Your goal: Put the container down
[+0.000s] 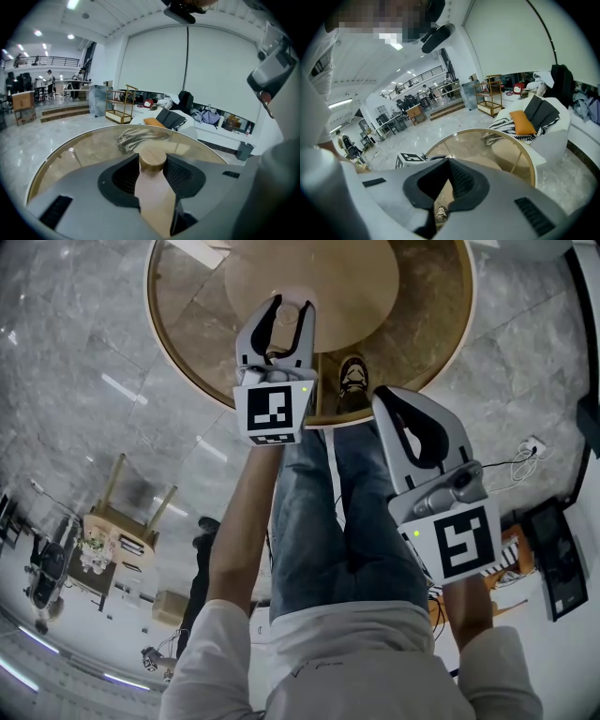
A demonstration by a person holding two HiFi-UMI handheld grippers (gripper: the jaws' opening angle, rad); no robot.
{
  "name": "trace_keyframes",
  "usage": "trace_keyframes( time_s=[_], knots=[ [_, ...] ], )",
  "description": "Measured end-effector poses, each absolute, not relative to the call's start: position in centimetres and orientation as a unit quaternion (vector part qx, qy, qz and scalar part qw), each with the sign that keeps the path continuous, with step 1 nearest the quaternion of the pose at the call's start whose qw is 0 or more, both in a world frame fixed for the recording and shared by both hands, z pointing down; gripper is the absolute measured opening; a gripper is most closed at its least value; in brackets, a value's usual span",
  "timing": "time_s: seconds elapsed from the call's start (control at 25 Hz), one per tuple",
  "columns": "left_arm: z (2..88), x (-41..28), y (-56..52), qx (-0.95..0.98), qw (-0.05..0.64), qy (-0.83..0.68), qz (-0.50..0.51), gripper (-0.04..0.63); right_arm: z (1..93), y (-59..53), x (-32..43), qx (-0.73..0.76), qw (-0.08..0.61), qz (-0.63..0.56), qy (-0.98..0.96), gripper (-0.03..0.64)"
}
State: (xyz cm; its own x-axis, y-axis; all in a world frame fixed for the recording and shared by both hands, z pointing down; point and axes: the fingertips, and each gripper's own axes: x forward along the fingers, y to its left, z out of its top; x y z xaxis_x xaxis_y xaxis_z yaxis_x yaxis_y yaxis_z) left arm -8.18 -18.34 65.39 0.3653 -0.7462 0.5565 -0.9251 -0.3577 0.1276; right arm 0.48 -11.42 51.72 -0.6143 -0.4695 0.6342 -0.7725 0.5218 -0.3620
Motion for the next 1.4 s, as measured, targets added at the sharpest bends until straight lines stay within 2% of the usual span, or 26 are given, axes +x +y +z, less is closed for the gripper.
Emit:
trace_keyframes(
  time_s=[1.4],
  knots=[
    [63.5,-8.5,-17.1,0.788,0.234,-0.529,0.208,0.170,49.2,-10.3,1.0,0.365,0.238,0.289,-0.852,0.014]
  ],
)
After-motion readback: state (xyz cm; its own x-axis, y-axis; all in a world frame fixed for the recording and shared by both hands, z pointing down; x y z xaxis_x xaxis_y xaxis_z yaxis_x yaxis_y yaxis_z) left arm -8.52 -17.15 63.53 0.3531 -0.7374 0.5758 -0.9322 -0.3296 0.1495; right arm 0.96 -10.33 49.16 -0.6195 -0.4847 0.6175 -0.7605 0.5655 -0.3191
